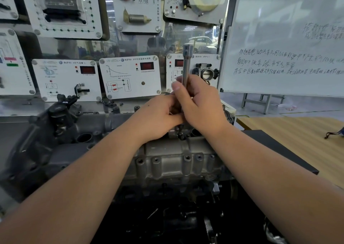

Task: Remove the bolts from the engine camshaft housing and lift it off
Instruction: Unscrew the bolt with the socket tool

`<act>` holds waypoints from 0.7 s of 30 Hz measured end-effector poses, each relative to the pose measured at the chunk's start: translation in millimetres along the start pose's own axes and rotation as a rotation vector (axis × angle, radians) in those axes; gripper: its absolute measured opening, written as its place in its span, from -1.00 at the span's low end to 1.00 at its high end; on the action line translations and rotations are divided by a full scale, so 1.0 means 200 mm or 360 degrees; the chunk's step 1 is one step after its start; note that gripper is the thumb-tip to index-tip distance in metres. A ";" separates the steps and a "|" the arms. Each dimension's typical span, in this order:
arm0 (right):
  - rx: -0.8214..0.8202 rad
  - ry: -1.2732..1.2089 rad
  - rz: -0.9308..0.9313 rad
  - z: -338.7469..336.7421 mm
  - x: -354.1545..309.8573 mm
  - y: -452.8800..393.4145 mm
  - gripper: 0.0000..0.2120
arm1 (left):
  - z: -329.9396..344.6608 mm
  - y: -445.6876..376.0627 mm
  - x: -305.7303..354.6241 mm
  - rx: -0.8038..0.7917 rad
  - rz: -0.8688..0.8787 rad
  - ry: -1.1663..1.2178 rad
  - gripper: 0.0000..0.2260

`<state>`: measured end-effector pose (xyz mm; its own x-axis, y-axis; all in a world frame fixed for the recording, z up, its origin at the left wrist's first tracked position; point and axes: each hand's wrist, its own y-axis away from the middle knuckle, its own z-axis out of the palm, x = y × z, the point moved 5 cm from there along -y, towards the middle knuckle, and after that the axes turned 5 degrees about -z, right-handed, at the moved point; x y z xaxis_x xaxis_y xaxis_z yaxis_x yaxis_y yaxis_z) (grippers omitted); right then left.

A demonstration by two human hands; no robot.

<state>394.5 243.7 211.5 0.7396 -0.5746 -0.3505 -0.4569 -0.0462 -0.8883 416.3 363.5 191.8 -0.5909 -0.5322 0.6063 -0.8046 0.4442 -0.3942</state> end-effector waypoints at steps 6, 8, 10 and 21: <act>0.0108 0.0036 0.0018 -0.03 0.00 -0.01 -0.79 | 0.00 -0.01 0.01 0.0052 -0.0044 -0.0037 -0.89; 0.0054 0.0025 0.0004 -0.02 0.00 -0.01 -0.73 | 0.00 0.00 0.01 0.0018 -0.0044 -0.0009 -0.88; 0.0020 -0.0014 0.0020 -0.01 0.00 -0.01 -0.73 | 0.02 0.01 0.01 -0.0060 -0.0044 -0.0011 -0.87; 0.0021 0.0065 0.0011 -0.02 -0.02 0.01 -0.71 | 0.01 0.01 0.00 -0.0001 -0.0011 0.0047 -0.94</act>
<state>389.8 242.5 212.5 0.7153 -0.6078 -0.3447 -0.4553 -0.0312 -0.8898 415.0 362.7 189.6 -0.5834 -0.5136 0.6292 -0.8085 0.4412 -0.3895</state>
